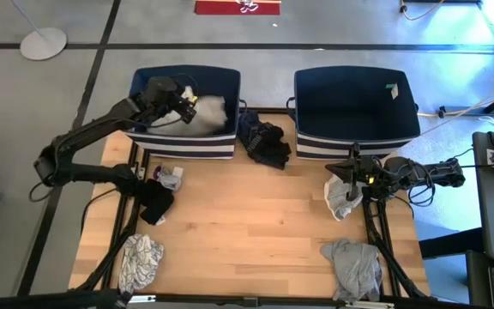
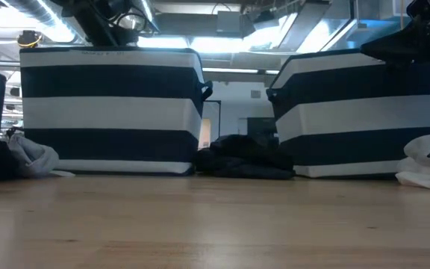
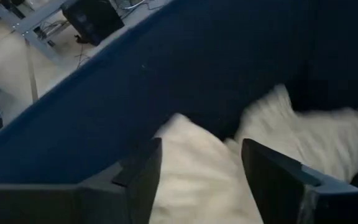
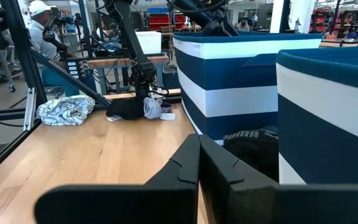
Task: Sort clothes
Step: Put the gray socks into the left blue bin
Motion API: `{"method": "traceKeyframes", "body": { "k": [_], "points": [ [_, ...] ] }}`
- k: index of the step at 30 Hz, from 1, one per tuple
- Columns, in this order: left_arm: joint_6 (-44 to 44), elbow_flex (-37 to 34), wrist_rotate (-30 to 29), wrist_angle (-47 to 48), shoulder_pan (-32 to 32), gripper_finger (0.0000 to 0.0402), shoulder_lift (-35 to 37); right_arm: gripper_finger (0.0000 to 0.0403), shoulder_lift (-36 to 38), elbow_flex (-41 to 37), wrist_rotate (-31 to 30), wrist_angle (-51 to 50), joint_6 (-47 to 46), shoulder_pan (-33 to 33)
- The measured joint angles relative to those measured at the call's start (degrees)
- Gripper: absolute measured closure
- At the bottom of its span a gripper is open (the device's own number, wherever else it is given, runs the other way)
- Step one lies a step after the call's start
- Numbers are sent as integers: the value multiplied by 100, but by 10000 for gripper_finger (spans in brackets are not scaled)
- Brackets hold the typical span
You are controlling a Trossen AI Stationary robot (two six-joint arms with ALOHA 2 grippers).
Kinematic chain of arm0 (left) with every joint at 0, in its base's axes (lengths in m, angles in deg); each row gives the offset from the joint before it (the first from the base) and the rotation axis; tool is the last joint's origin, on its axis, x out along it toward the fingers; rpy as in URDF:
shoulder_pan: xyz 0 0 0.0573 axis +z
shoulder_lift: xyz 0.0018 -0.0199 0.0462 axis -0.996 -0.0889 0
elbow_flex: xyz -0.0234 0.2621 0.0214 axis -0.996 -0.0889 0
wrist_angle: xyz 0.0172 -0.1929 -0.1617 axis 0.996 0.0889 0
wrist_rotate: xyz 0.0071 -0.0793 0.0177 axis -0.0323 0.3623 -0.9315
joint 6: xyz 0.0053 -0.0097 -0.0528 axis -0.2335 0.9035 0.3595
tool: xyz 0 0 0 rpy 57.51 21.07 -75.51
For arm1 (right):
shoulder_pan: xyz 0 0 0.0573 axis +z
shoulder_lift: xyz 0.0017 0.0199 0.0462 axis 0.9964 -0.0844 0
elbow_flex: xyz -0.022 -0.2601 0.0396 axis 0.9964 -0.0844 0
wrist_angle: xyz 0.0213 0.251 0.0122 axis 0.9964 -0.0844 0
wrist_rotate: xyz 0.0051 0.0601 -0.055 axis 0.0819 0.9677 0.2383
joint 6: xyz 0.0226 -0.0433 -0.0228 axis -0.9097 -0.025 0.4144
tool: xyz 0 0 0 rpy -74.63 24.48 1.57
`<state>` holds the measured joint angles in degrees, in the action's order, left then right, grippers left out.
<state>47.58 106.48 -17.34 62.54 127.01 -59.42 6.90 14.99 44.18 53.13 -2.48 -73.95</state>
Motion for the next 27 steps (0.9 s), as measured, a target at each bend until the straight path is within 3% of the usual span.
{"method": "traceKeyframes", "body": {
  "k": [6,15,27],
  "points": [
    [109,230,-1,310,-49,160,69,395,0,0,0,0,0,1],
    [158,962,18,673,-576,164,274,395,0,0,0,-1,0,1],
    [226,1603,18,1022,-2277,164,478,395,0,0,0,-2,0,1]
  ]
}}
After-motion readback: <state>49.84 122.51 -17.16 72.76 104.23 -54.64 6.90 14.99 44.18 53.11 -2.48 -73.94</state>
